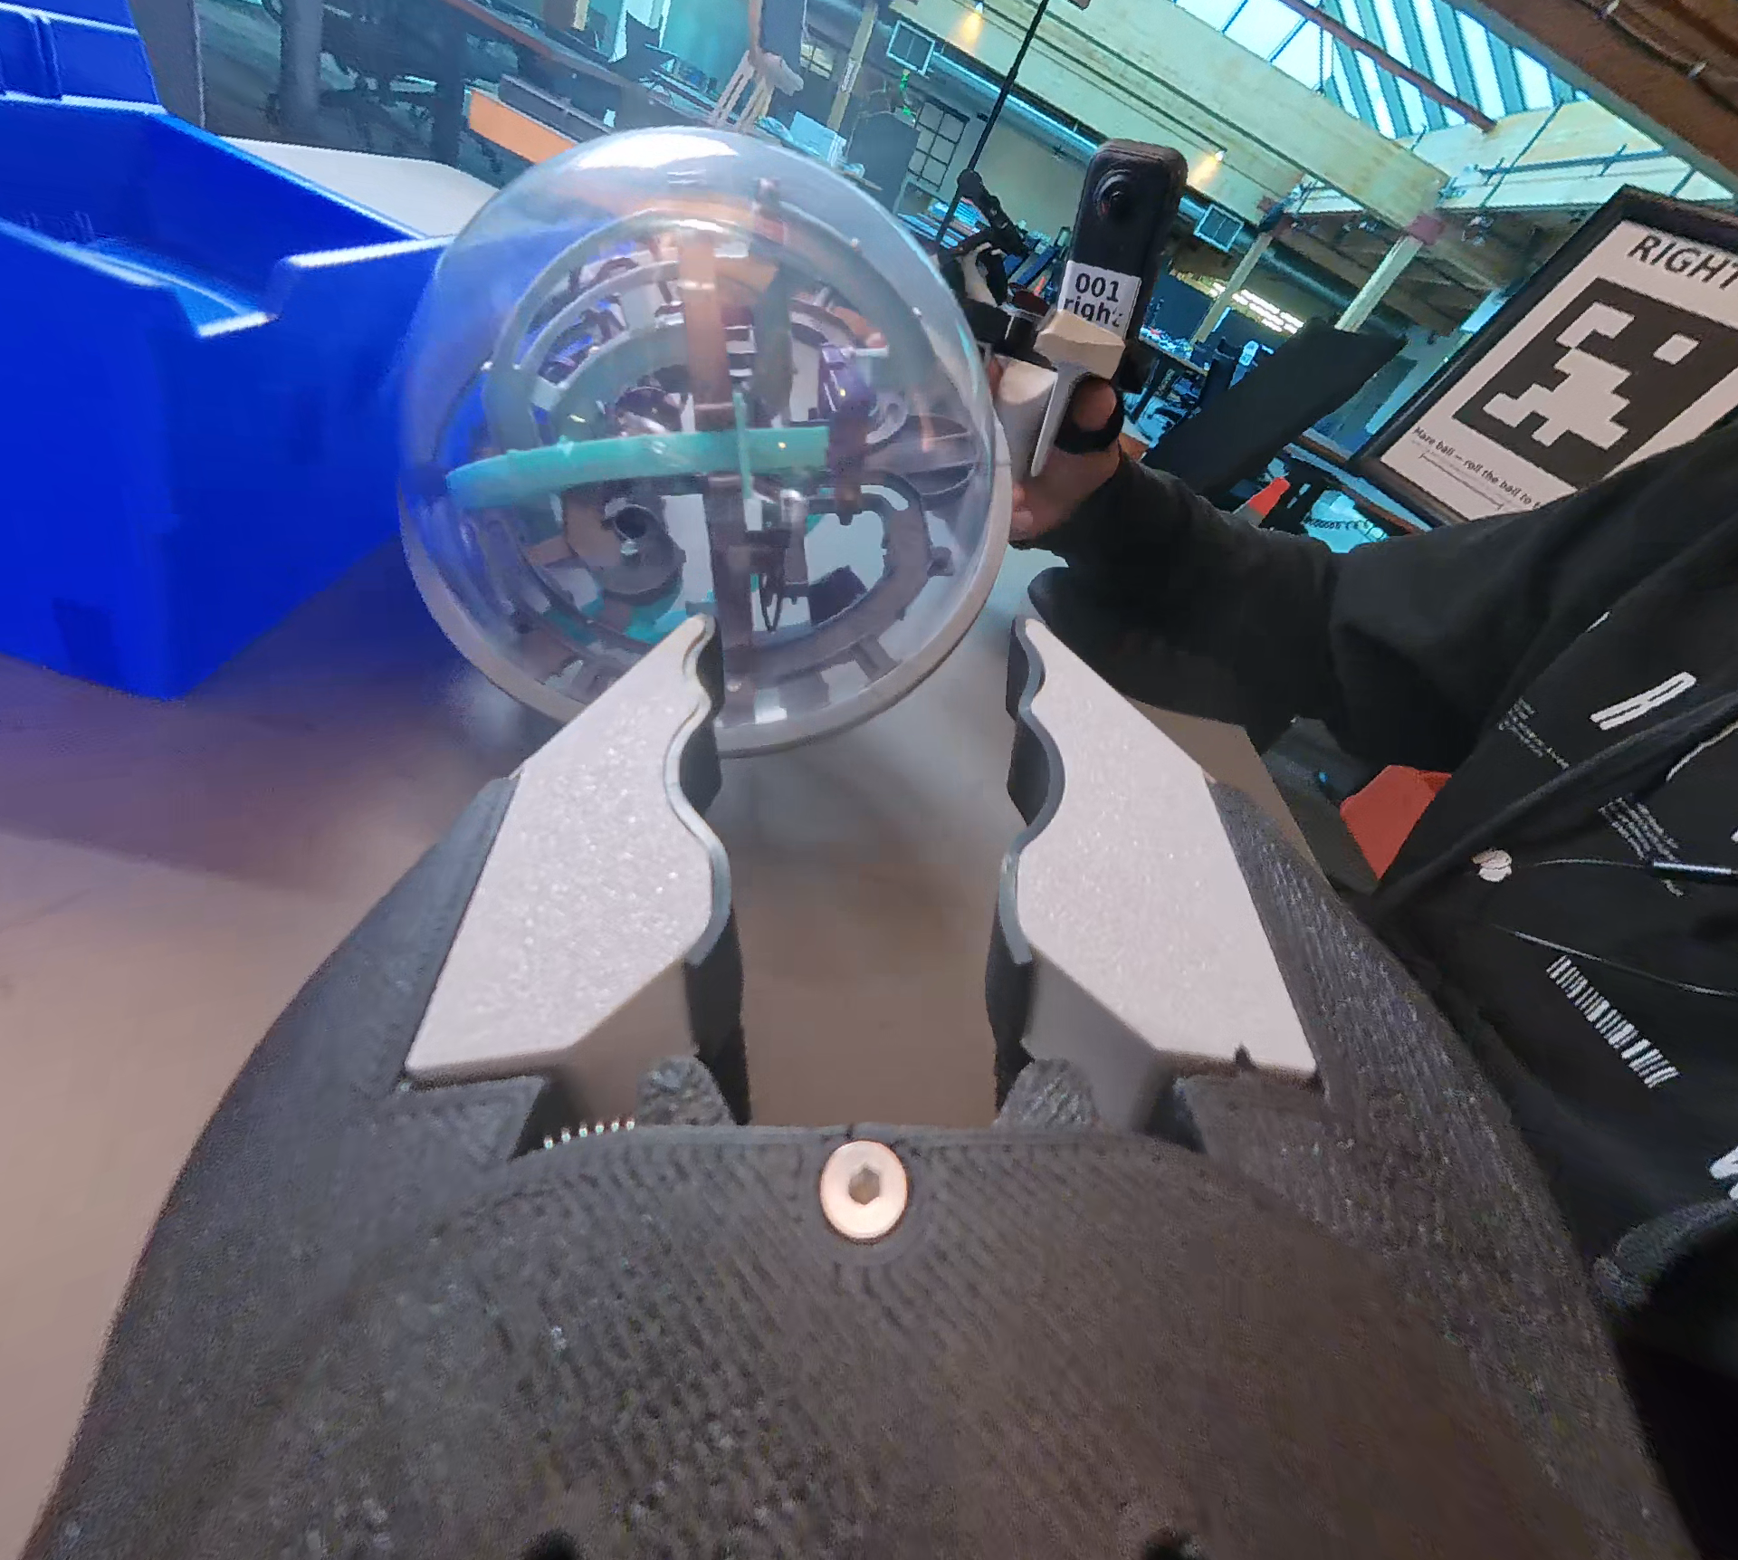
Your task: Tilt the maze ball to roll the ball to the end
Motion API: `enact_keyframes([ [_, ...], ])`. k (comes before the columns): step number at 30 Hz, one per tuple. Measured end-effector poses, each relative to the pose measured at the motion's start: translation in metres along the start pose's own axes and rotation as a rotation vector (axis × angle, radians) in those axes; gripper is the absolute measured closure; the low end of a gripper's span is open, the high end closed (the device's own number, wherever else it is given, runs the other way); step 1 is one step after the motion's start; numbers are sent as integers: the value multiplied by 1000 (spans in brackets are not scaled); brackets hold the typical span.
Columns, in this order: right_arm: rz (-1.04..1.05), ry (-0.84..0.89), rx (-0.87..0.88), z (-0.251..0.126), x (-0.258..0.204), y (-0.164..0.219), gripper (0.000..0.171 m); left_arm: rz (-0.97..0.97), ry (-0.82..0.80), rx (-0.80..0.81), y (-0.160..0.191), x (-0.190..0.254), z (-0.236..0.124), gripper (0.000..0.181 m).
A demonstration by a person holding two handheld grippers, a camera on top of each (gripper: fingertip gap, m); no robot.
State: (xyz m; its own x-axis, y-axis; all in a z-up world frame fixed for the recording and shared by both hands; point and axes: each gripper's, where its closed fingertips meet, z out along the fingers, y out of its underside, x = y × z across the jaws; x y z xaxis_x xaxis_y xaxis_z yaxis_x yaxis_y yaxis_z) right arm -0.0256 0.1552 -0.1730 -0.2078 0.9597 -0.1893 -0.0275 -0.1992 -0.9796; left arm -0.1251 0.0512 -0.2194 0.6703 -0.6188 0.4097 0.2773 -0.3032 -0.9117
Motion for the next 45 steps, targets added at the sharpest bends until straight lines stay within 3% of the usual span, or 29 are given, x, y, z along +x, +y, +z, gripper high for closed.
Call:
enact_keyframes([
  [12,-282,49,-132,19,-12,34,98,77,7,-56,11,9,9,121],
  [14,-343,50,-156,18,-14,39,108,80,9,-56,11,9,8,124],
  [17,-411,-52,-236,12,-29,52,137,54,29,-54,11,8,4,126],
  [18,-416,-109,-296,9,-36,62,136,37,45,-58,11,8,1,130],
  [20,-375,-173,-363,3,-40,72,133,-35,110,-97,16,10,-4,130],
  [23,-189,-184,-311,-2,-32,56,123,-168,164,-135,20,7,-12,128],
  [30,199,-140,-121,-5,-5,17,113,-396,107,88,-11,-27,-31,131],
  [33,217,-136,-103,-3,-10,10,113,-425,58,86,-9,-37,-34,131],
  [35,207,-136,-105,2,-19,9,111,-387,20,21,0,-37,-28,122],
  [41,181,-170,-172,13,-41,21,107,-292,84,-65,12,-13,-13,111],
  [45,240,-177,-156,9,-33,21,131,-310,89,-55,11,-14,-13,112],
])
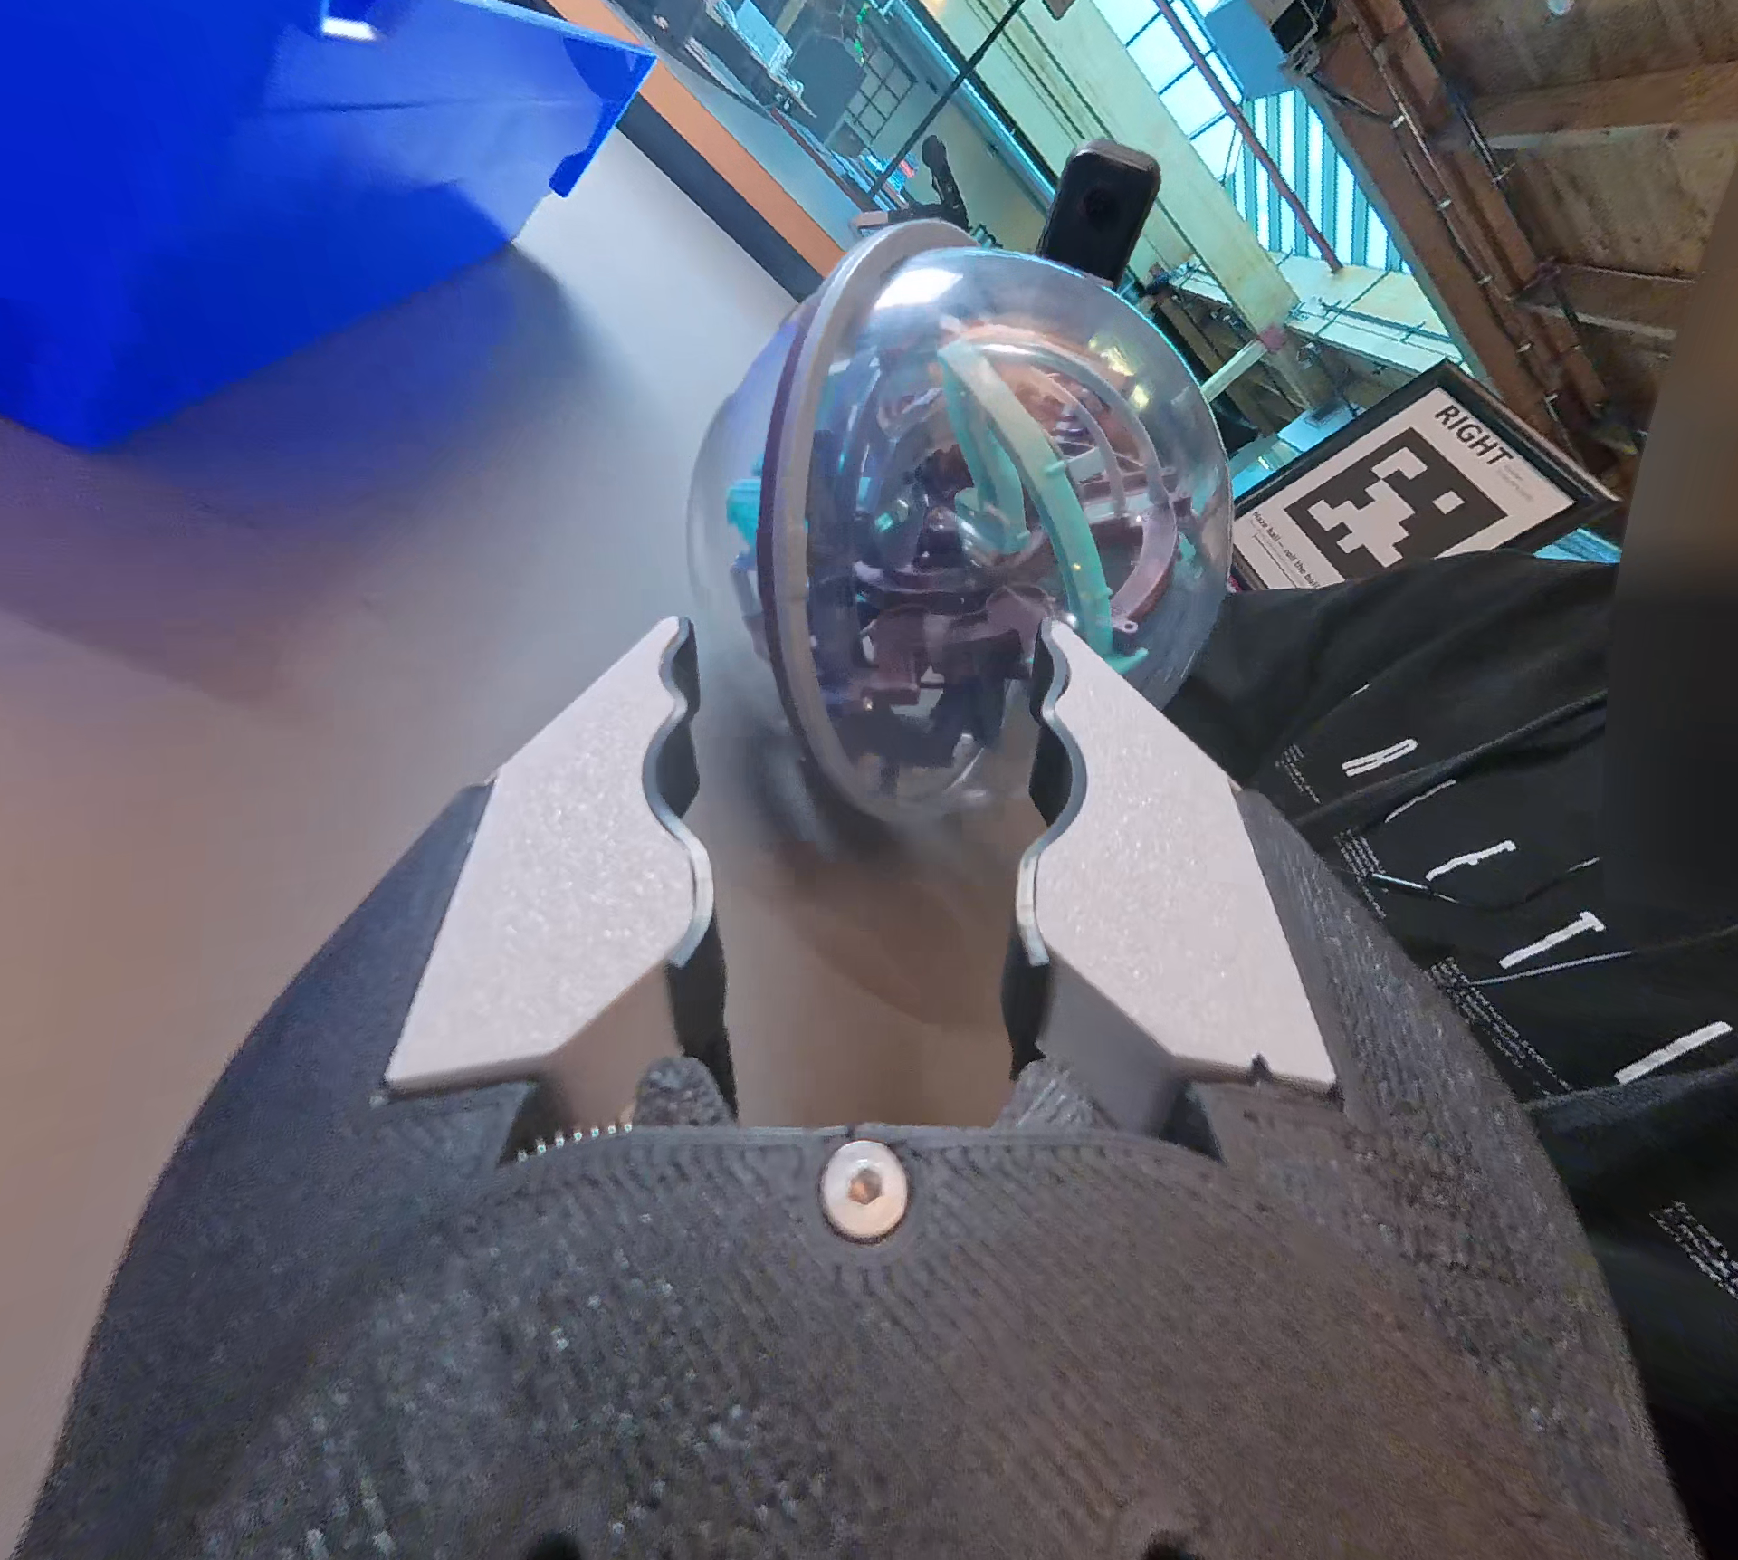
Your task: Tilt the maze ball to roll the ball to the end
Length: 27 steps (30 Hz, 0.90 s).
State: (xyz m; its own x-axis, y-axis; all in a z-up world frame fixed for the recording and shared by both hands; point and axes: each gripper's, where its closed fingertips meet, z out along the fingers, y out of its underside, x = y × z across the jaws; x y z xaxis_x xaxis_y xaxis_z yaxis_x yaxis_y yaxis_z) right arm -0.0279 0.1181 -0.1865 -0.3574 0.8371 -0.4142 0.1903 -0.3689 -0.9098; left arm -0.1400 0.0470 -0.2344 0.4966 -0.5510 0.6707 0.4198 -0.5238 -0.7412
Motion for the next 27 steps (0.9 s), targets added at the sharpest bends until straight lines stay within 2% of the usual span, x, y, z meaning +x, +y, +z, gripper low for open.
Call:
enact_keyframes([
  [5,105,3,-10,-2,12,5,149,-54,-8,45,-7,-5,-3,124],
  [8,179,-2,6,-2,17,5,150,-65,-13,64,-9,-7,-4,136],
  [14,310,0,22,-5,28,6,163,-65,-16,55,-8,-6,-1,143],
  [21,380,-1,35,-7,33,7,164,-83,-26,44,-6,-8,0,144],
  [27,386,7,31,-8,35,7,165,-150,41,8,1,1,3,158],
])
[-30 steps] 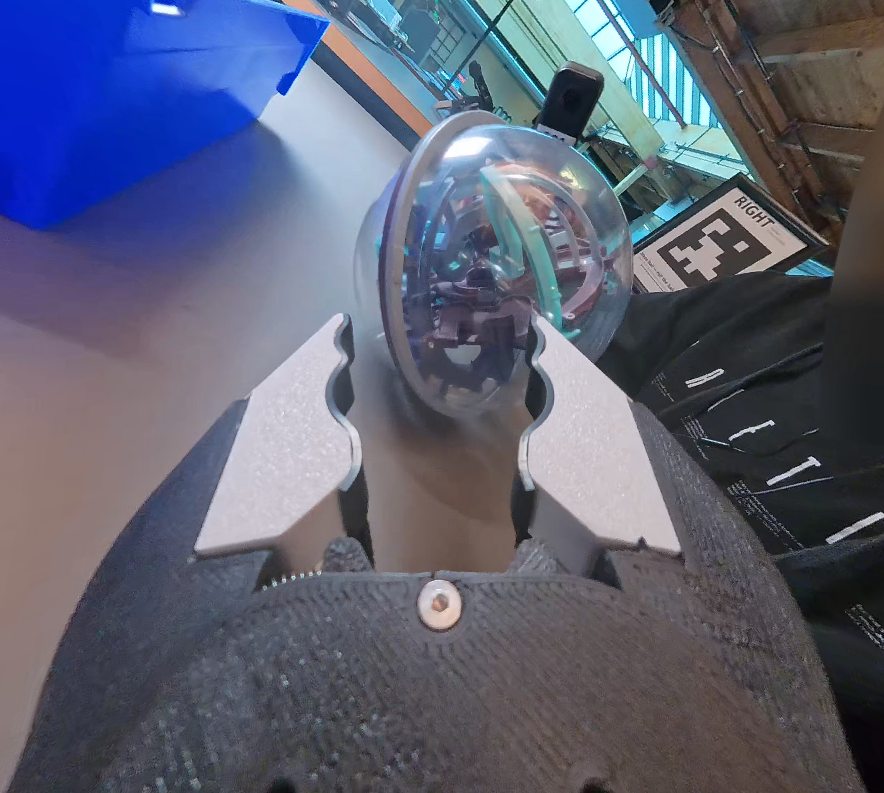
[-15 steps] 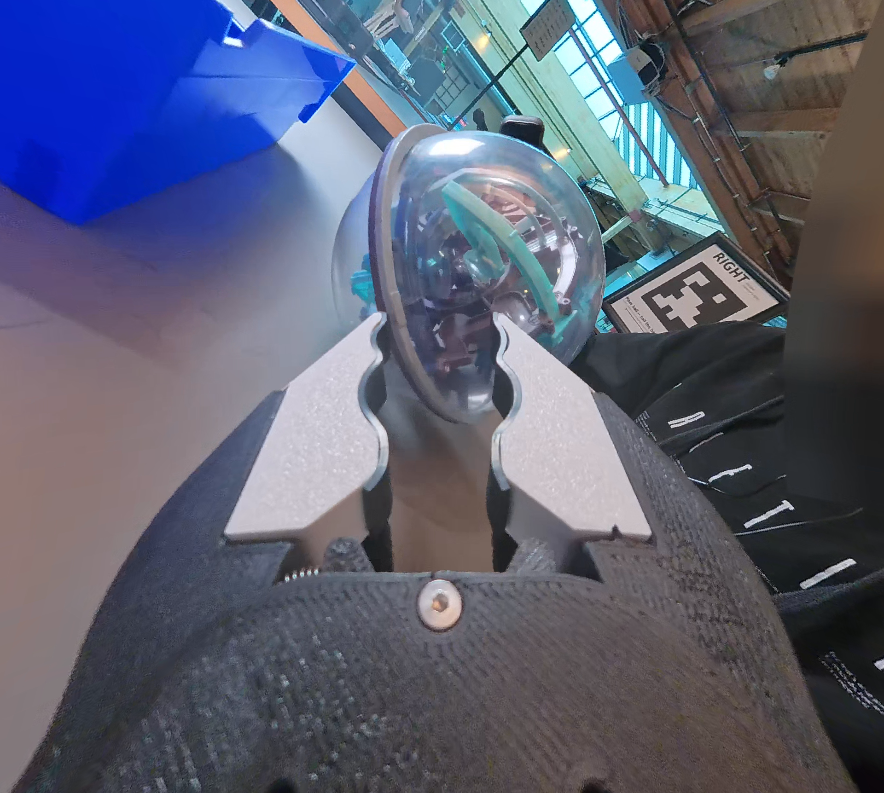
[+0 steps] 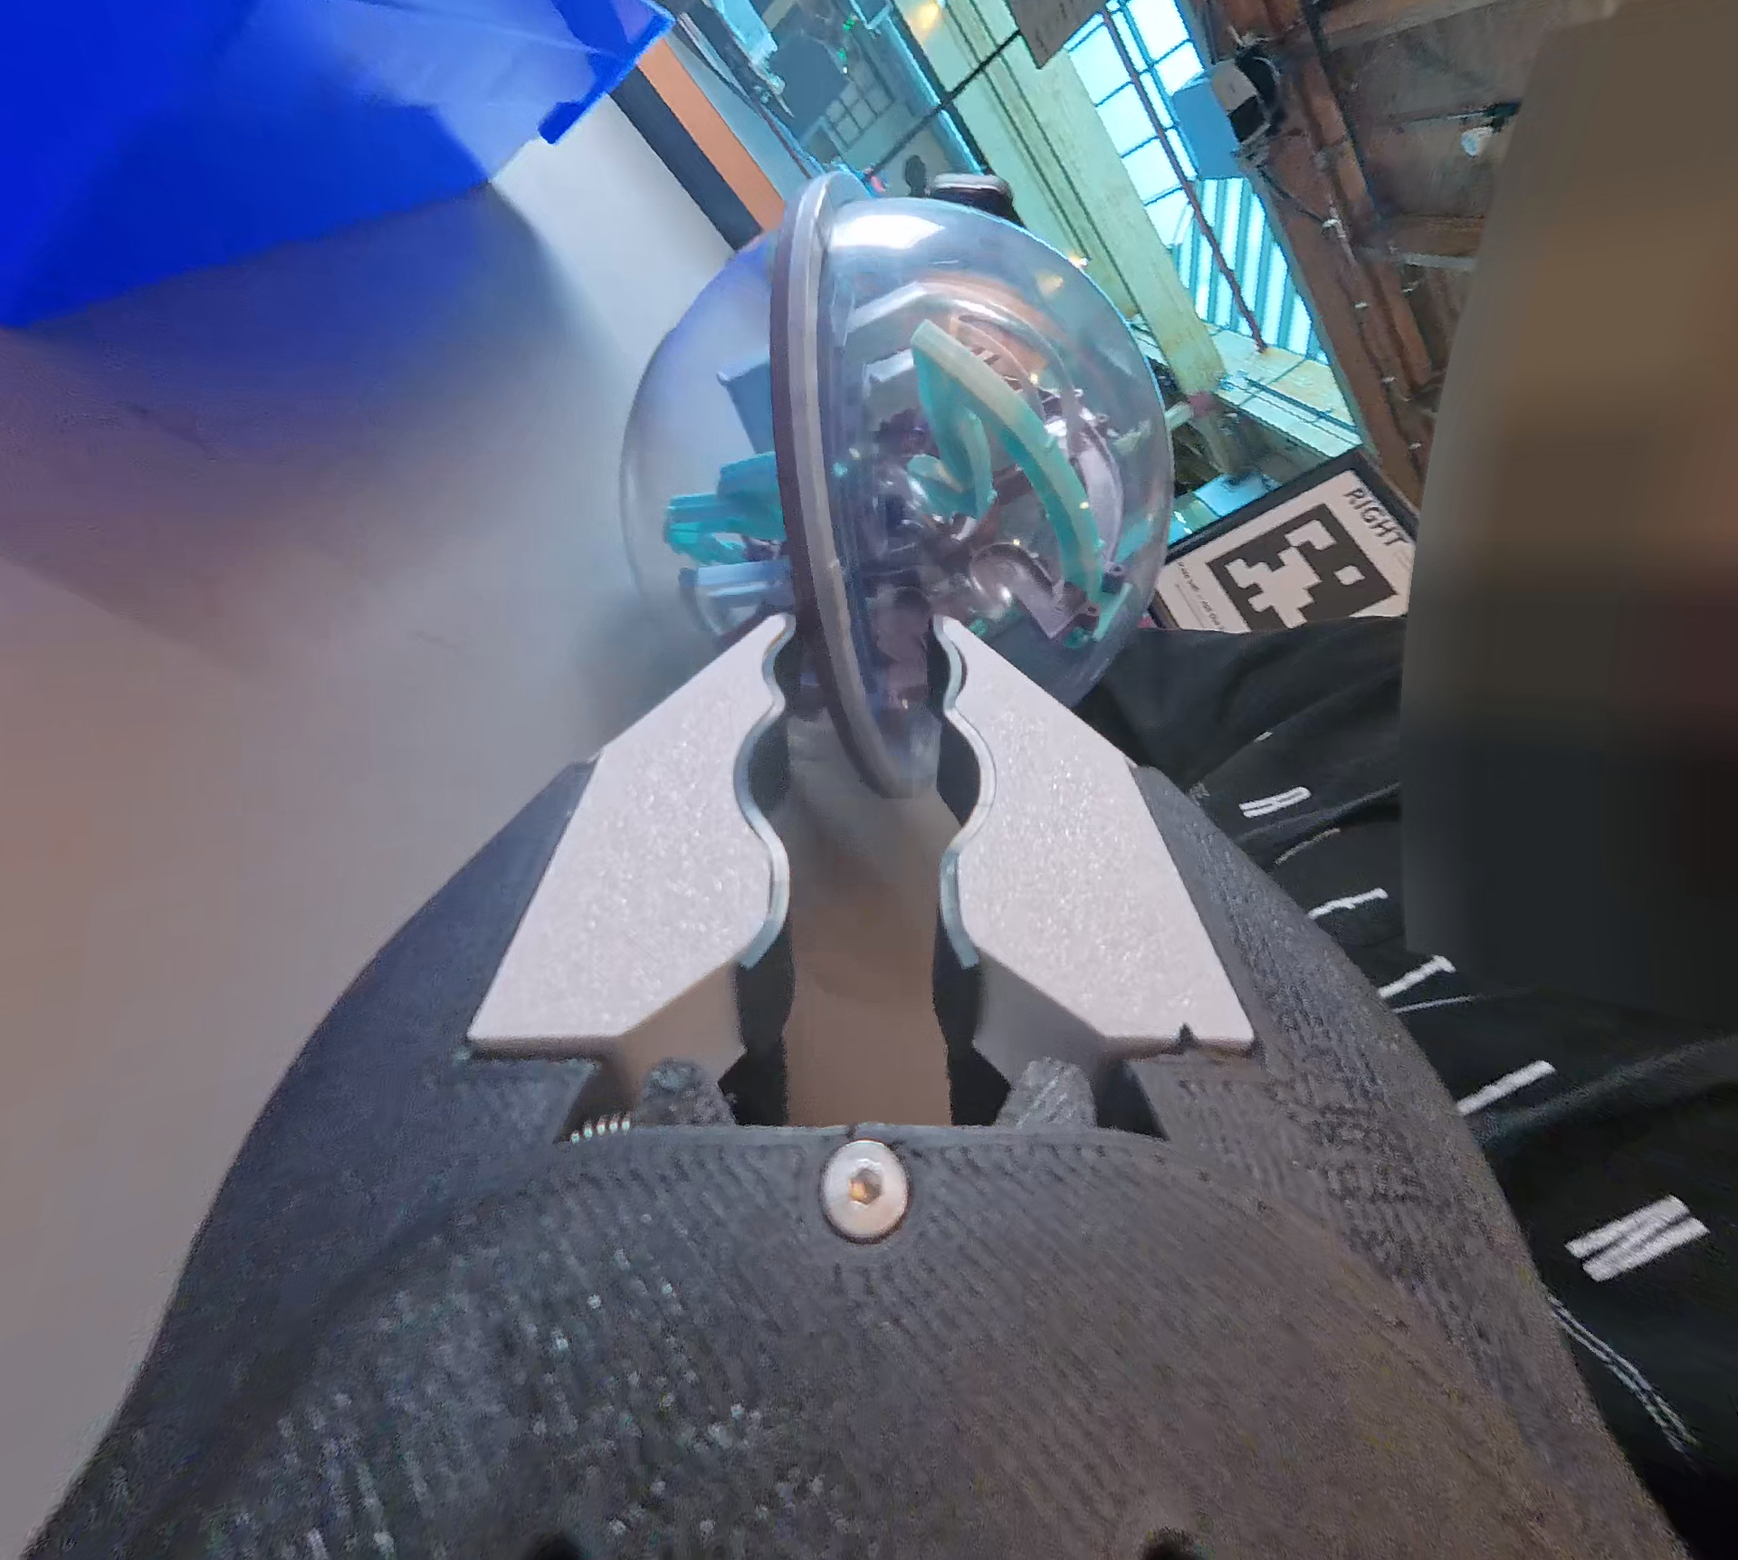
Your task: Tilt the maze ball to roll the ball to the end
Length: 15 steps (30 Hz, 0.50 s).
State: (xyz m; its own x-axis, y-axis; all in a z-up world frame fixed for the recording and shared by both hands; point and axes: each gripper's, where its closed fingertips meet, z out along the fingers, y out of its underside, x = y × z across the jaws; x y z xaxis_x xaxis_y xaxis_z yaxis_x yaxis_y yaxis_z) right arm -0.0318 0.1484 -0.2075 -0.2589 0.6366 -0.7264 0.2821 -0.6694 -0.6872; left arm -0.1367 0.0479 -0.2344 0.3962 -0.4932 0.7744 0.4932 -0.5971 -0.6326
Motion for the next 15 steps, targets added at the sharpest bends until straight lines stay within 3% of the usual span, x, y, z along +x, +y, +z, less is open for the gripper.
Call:
enact_keyframes([
  [5,-21,0,-10,-5,4,-1,165,56,39,-45,9,12,7,175],
  [8,-93,-11,5,-7,0,-4,165,134,11,-61,13,14,11,175],
  [12,-393,58,7,-9,-6,-8,166,384,-94,-52,8,16,11,175],
  [15,-743,170,-22,-10,-7,-6,166,754,-200,-36,0,28,8,174],
])
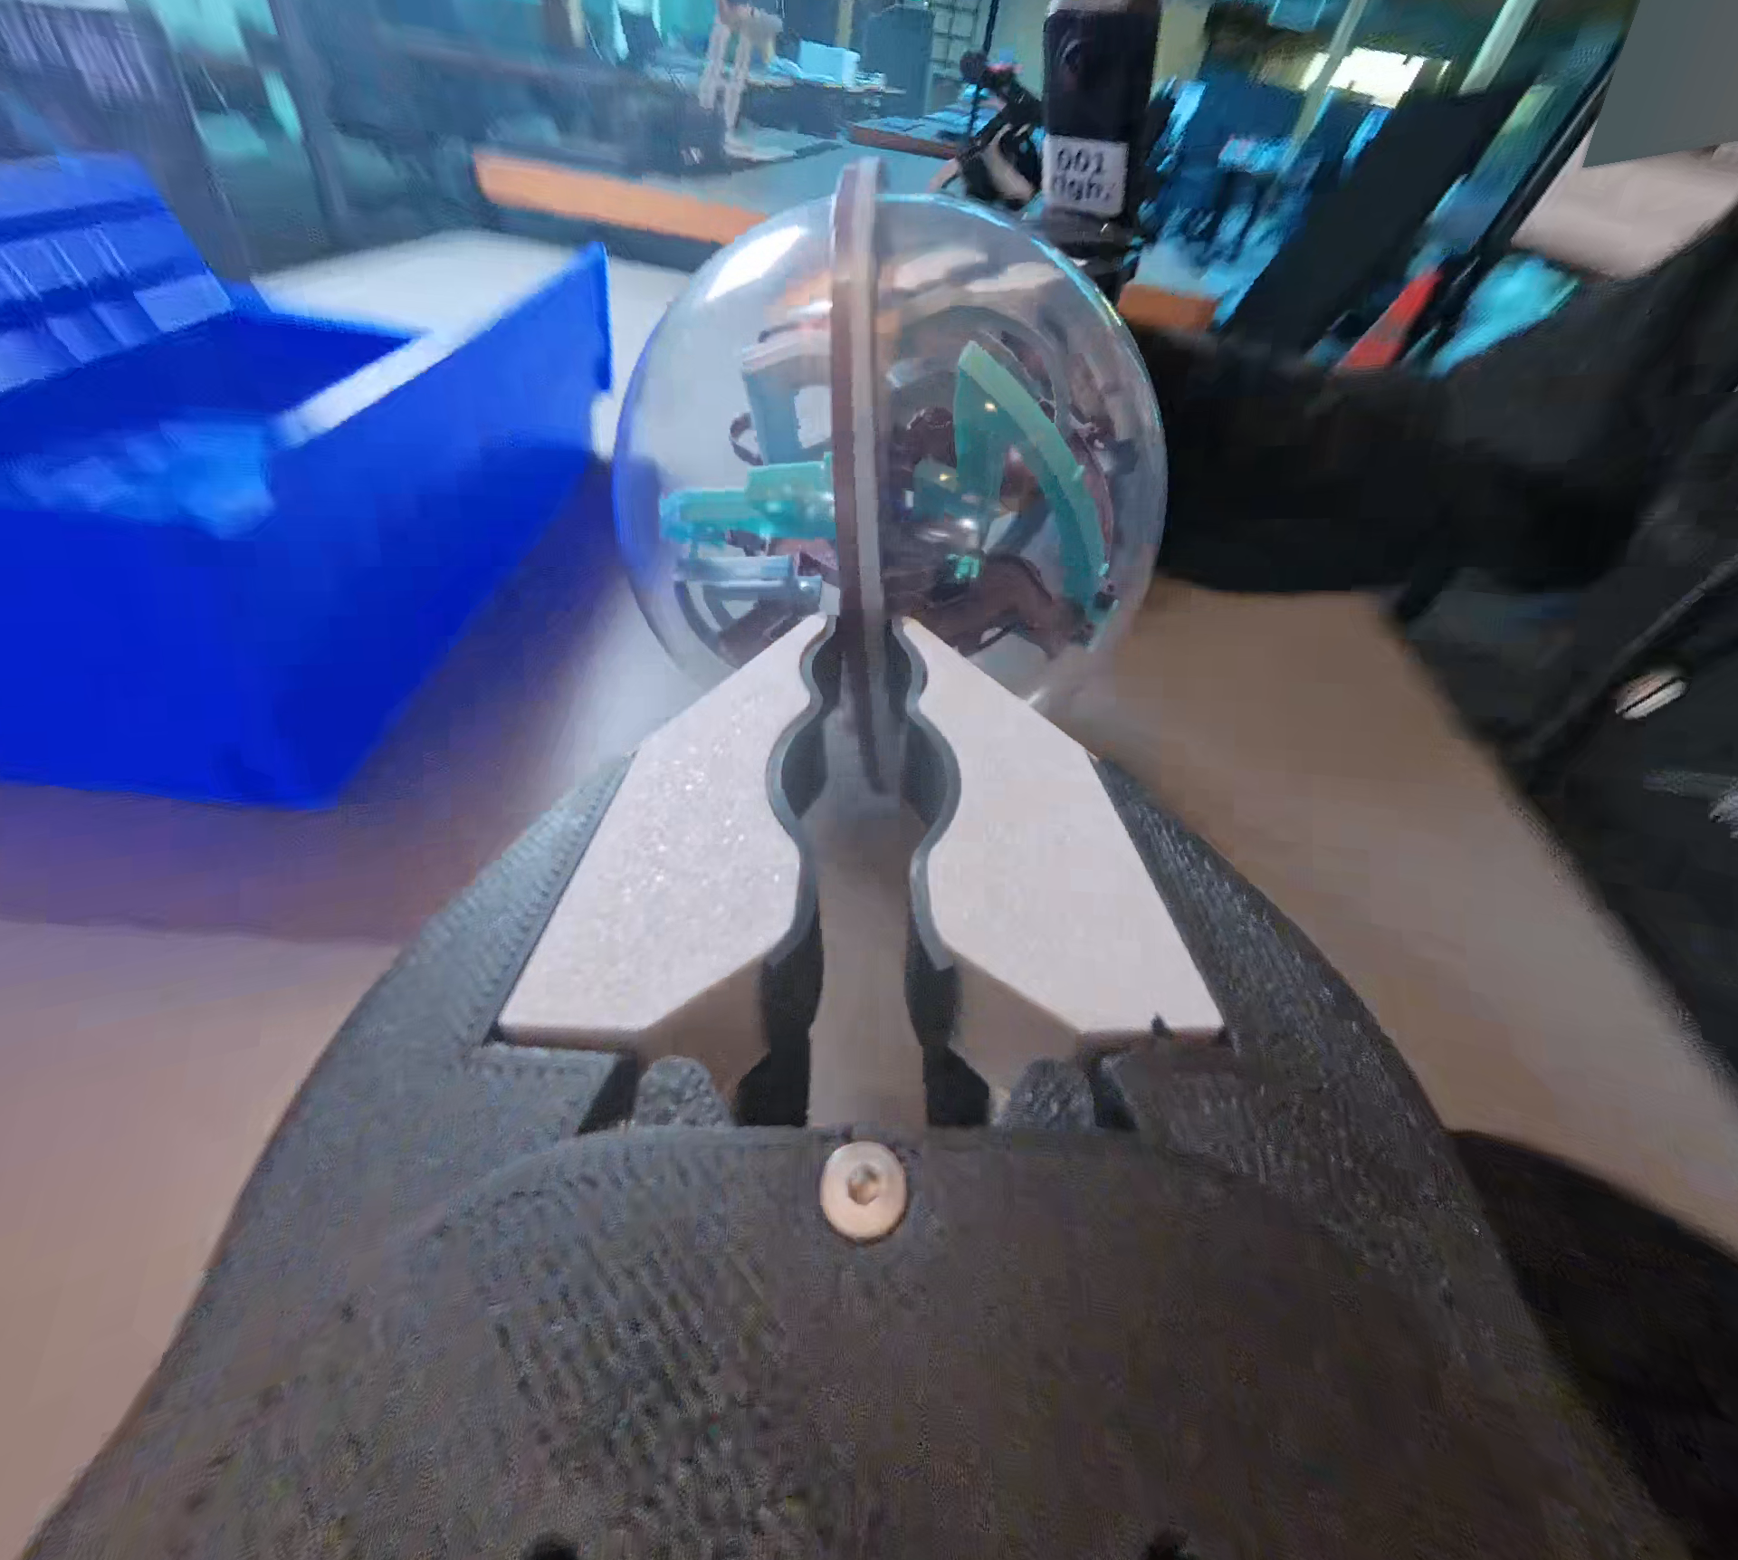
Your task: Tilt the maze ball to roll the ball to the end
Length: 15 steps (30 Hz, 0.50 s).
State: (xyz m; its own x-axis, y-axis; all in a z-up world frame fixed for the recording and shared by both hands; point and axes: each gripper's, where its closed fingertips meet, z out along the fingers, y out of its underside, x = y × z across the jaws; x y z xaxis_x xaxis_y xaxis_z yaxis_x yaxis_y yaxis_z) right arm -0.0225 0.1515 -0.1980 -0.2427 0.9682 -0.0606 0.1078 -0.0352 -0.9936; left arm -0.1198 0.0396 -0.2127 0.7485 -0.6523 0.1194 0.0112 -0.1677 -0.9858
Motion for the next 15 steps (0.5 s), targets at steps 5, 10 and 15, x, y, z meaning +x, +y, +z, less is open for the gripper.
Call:
enact_keyframes([
  [5,-597,161,-156,-2,-2,17,169,744,-237,-154,-4,13,0,173],
  [10,-613,113,-221,-8,-8,32,167,1276,-379,-334,14,25,3,174],
  [15,-287,-65,-183,-18,-24,30,144,831,-173,-204,17,47,-6,152],
])
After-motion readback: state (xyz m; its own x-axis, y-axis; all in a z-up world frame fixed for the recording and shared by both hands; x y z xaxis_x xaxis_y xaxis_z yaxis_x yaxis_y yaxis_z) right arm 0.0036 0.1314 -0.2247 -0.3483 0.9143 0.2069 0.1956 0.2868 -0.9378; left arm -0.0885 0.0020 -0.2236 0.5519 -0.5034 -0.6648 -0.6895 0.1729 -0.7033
